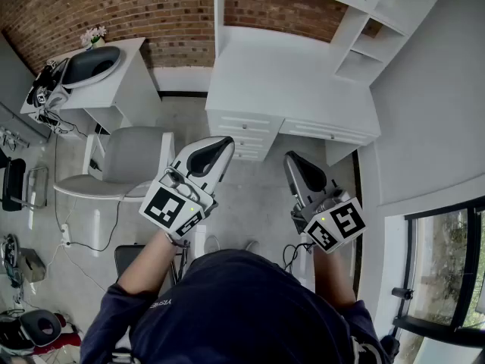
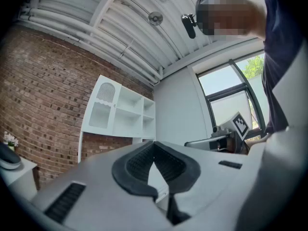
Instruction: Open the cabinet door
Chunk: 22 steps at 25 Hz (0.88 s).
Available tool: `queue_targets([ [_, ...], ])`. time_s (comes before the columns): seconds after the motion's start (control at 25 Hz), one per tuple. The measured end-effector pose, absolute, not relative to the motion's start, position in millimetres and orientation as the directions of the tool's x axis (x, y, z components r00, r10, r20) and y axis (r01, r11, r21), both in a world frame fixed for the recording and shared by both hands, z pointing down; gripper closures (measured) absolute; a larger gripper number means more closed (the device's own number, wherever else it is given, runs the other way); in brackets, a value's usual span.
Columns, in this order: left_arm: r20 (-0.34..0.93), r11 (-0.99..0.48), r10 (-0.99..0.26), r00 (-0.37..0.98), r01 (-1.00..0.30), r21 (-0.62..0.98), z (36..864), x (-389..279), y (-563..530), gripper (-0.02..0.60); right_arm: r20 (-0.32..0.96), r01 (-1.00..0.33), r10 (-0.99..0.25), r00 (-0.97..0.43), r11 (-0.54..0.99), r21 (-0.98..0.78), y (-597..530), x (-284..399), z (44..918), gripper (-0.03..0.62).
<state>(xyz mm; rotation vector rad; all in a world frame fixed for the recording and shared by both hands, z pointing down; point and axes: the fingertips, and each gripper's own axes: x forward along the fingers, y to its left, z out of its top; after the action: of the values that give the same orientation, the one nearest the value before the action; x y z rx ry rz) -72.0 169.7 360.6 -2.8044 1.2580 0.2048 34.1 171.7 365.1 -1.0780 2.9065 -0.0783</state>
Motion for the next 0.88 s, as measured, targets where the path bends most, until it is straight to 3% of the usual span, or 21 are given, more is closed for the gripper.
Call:
queue_targets([
  [0.88,-0.129,-0.634,-0.767,0.628,-0.774,0.003,364.2,-11.3,187.0,0.574,-0.061,-0.612,-0.620,-0.782,0.783,-0.107,193.0,95.5,367.5,0.572],
])
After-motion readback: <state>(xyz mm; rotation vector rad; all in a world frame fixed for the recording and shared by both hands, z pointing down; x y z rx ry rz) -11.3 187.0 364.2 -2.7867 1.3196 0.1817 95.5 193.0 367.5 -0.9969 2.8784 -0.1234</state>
